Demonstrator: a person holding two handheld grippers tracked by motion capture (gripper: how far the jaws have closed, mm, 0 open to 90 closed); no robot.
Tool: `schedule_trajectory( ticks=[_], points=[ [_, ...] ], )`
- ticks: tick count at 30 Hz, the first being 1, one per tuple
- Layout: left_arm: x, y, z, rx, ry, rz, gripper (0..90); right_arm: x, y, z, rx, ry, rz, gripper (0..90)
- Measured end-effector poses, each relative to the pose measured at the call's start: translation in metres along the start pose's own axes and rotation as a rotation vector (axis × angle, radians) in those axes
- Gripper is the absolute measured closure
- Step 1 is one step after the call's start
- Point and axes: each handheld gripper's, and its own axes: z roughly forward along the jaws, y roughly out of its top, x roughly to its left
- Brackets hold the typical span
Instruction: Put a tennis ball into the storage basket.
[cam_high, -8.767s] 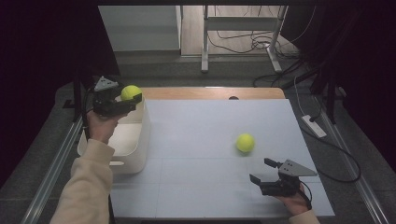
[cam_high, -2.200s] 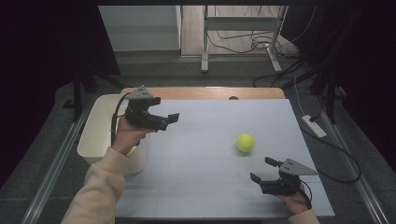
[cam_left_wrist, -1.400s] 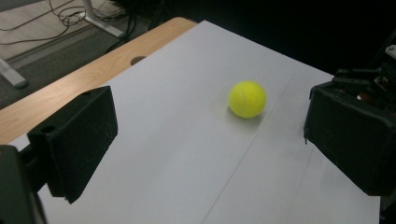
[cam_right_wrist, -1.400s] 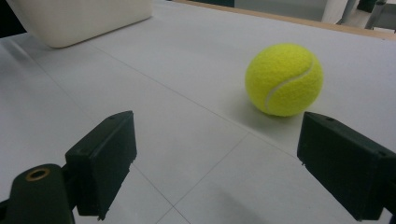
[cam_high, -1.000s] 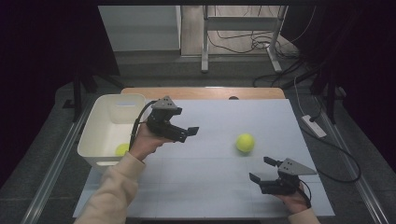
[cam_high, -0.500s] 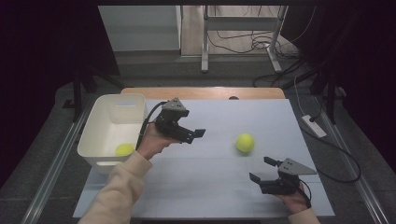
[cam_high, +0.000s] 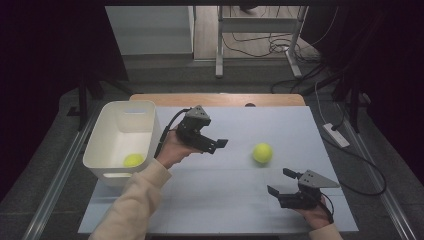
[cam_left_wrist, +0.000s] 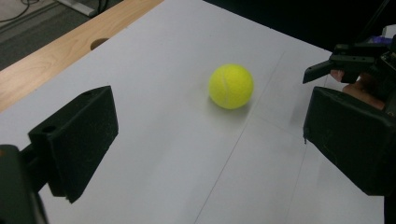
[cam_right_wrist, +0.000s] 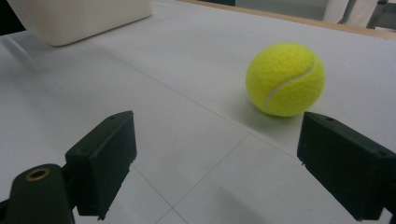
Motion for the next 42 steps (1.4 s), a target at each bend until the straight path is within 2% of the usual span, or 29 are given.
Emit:
schedule_trajectory(
  ticks=[42],
  points=[
    [0.002,0.014,0.048,0.032,-0.044,0.004,5.2,-0.001,0.0,-0.002,-0.006,0.0,0.006,12.1]
  ],
)
